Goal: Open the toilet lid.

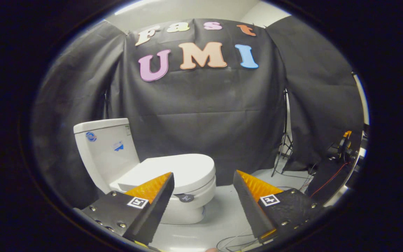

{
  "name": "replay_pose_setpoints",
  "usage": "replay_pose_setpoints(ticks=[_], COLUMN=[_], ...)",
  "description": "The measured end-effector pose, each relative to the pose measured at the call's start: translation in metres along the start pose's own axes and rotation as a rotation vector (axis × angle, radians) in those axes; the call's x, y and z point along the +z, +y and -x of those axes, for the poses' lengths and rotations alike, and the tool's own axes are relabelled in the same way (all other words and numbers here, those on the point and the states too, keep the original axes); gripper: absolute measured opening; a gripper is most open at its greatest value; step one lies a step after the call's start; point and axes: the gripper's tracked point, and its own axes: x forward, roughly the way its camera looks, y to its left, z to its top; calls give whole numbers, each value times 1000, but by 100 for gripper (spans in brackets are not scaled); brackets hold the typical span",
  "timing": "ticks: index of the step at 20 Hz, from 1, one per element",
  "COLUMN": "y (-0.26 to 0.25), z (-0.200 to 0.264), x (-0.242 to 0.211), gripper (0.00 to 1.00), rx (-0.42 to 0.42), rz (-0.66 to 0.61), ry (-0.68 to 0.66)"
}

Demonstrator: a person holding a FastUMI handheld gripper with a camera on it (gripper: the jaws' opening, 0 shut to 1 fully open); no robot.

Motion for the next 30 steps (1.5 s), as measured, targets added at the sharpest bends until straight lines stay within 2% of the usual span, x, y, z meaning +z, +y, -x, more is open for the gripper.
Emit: replay_pose_setpoints(ticks=[4,9,14,19,22,26,30], y=[11,38,56,50,42,44,46], z=[-15,-42,-66,-86,-95,-101,-107], x=[5,-2,-34,-65,-90,-117,-145], gripper=[100,100,100,100,100,98,98], rx=[11,41,48,24,-24,-39,-70], rz=[-45,-158,-220,-391,-495,-715,-851], ry=[3,86,221,343,428,500,585])
